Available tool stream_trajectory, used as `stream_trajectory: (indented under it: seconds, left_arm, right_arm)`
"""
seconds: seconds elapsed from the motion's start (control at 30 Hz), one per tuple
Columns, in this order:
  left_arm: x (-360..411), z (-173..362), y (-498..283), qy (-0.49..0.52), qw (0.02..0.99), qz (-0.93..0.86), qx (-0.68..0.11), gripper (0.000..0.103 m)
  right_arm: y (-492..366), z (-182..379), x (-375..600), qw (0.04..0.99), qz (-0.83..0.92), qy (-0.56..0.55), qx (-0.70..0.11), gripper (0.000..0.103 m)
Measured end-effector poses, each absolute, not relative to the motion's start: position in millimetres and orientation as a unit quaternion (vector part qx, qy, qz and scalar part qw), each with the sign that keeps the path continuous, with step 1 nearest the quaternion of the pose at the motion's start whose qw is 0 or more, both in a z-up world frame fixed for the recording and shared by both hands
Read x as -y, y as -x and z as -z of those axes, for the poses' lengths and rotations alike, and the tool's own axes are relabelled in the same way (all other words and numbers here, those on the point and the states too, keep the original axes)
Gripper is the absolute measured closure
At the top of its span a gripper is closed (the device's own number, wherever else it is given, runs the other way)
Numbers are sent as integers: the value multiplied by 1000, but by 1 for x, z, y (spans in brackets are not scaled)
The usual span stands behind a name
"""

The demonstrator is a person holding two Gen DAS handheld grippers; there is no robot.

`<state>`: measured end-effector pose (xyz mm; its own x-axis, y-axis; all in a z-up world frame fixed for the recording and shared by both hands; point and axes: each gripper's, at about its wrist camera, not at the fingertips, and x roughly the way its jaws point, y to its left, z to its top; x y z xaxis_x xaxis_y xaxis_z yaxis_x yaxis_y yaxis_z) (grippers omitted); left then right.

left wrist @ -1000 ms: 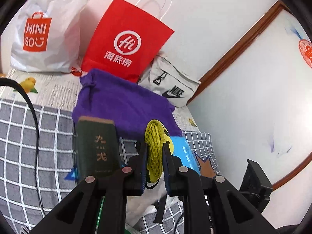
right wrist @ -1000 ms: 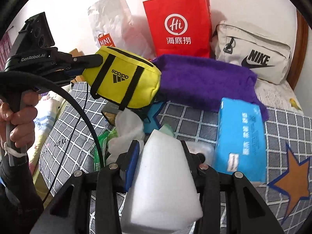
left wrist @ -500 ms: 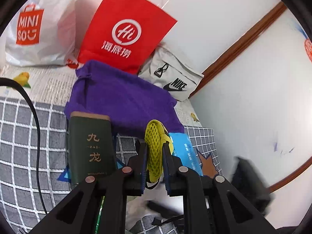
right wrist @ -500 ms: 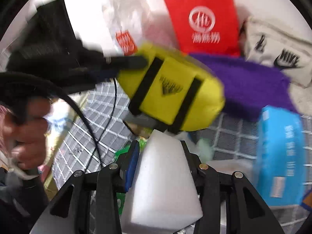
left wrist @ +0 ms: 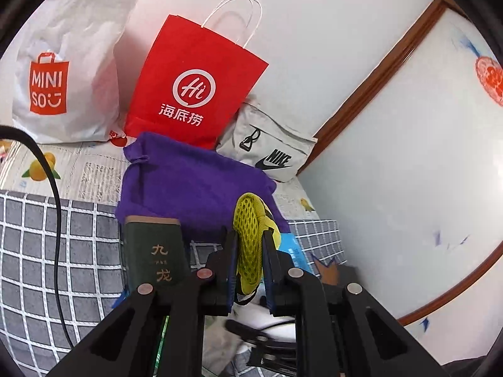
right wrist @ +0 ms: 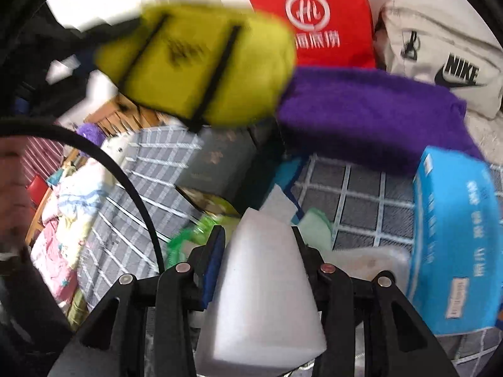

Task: Organize soft objects
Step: 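Carry the yellow pouch with the left tool while the right tool carries the white block toward the purple towel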

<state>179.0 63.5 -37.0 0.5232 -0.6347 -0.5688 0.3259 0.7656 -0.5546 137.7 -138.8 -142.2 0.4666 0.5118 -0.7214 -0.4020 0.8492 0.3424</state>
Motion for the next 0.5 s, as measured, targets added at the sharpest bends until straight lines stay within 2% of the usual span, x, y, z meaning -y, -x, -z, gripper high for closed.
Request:
stream_trajectory:
  seconds: [0.2, 0.5]
  left_arm:
    - [-53, 44, -196, 185, 848, 280, -410, 89]
    - [-46, 44, -223, 152, 858, 260, -417, 89]
  right_arm:
    - [-132, 108, 156, 873, -250, -52, -416, 63]
    - [-167, 89, 200, 898, -173, -26, -405, 63]
